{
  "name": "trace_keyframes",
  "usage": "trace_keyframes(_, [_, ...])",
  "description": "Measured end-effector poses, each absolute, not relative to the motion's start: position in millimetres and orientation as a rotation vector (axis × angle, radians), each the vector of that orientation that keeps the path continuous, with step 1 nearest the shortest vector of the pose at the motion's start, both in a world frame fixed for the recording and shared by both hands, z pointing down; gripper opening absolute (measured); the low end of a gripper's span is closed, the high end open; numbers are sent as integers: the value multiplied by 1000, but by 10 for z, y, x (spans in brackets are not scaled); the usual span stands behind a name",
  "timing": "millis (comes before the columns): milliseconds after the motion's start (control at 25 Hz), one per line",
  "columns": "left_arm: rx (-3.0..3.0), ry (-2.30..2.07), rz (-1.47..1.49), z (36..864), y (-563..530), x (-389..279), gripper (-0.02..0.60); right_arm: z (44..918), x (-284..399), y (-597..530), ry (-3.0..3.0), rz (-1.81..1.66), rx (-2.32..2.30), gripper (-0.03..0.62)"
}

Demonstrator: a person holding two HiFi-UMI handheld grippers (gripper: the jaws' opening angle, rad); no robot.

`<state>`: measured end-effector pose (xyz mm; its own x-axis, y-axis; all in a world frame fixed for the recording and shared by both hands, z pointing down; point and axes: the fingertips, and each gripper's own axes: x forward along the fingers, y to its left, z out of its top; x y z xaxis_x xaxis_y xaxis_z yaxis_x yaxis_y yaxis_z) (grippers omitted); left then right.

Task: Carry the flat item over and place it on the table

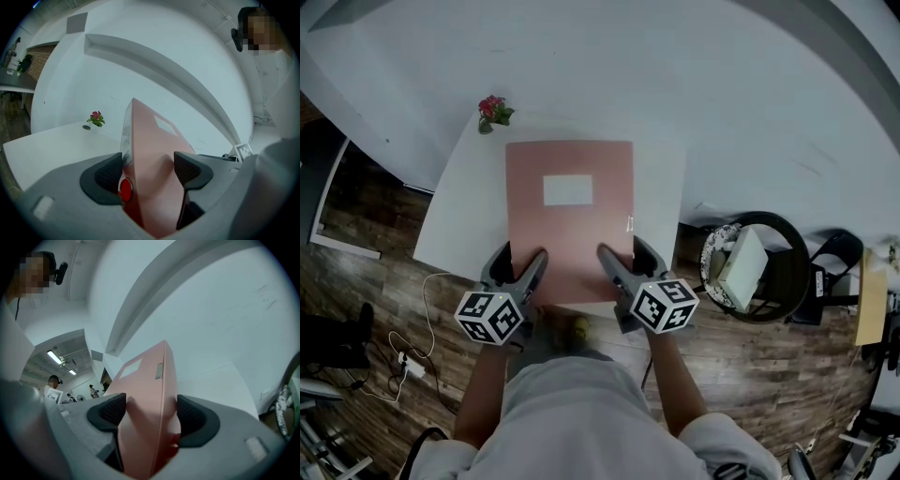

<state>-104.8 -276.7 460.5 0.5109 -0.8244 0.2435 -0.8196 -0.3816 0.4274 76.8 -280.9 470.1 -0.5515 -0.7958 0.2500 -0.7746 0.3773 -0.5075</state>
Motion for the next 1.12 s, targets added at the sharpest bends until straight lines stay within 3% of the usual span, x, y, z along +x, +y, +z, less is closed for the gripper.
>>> trace_keyframes(1120, [2245,-1153,111,5128,-3642,-1360,341,5210,448,-3426,2412,-1068,-1660,336])
